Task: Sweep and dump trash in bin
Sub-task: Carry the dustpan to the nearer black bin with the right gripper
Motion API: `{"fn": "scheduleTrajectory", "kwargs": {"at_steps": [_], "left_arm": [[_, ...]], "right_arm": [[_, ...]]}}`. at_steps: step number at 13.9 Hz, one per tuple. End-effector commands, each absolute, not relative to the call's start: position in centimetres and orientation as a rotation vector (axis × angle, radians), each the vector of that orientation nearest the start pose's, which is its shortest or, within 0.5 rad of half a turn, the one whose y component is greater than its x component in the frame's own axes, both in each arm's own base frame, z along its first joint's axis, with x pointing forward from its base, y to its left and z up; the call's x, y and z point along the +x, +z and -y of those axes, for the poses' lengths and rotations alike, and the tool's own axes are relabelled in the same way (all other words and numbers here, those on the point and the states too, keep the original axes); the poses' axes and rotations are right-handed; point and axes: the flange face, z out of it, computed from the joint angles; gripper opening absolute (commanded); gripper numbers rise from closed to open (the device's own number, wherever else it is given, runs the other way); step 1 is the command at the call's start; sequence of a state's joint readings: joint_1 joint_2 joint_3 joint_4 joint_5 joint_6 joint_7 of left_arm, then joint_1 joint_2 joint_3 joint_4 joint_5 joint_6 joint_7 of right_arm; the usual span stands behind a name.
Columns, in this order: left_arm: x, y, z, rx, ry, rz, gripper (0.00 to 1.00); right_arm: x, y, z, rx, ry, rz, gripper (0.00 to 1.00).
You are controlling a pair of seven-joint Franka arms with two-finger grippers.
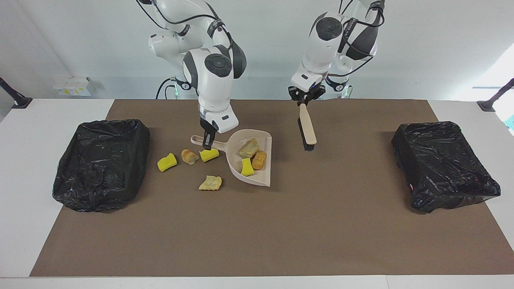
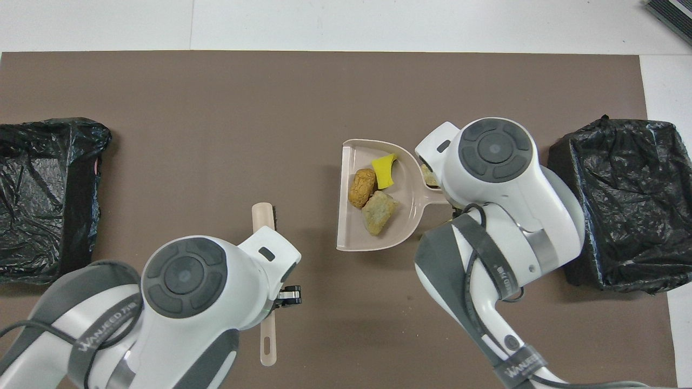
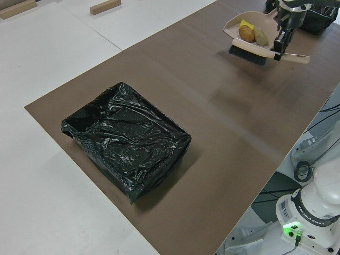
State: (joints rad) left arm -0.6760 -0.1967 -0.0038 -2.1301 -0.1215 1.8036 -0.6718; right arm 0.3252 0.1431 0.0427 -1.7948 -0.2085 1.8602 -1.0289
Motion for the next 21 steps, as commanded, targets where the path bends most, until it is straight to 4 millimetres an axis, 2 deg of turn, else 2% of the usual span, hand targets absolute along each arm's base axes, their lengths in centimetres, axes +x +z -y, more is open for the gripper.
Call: {"fn": "scheduleTrajectory", "kwargs": {"at_steps": [1,3,5,7,8,11,12,16,17,18,20,21], "left_arm": [[33.9,45.7,34.4,-3.144,0.195,0.104,0.00],[31.8,43.0,37.3,-3.170,0.146,0.088,0.00],[30.5,42.1,39.1,-3.206,0.113,0.069,0.00],[28.2,39.7,41.4,-3.178,0.143,0.027,0.00],[27.9,38.4,41.5,-3.175,0.142,0.022,0.00],[27.4,37.4,40.8,-3.177,0.135,-0.017,0.00],[27.2,36.9,40.6,-3.172,0.140,-0.018,0.00],[27.1,35.8,40.4,-3.175,0.132,0.008,0.00],[27.2,35.8,40.5,-3.189,0.114,0.018,0.00],[27.3,35.6,40.6,-3.192,0.110,0.016,0.00],[27.5,34.9,40.5,-3.182,0.120,0.008,0.00],[27.8,34.8,40.3,-3.181,0.121,0.012,0.00]], "right_arm": [[56.6,48.9,-15.6,-2.368,0.219,2.234,0.00],[57.3,50.7,-12.0,-2.317,0.225,2.278,0.00],[57.7,52.2,-8.6,-2.278,0.238,2.303,0.00],[57.5,53.8,-5.4,-2.269,0.230,2.316,0.00],[57.2,54.1,-3.9,-2.251,0.249,2.317,0.00],[56.4,54.8,2.5,-2.264,0.290,2.257,0.00],[56.0,55.4,5.1,-2.291,0.286,2.230,0.00],[54.1,55.7,16.3,-2.363,0.302,2.153,0.00],[53.7,55.9,18.4,-2.372,0.289,2.175,0.00],[53.5,56.2,20.2,-2.359,0.292,2.235,0.00],[53.0,56.8,23.2,-2.393,0.411,2.322,0.00],[52.9,57.0,24.2,-2.402,0.450,2.359,0.00]]}}
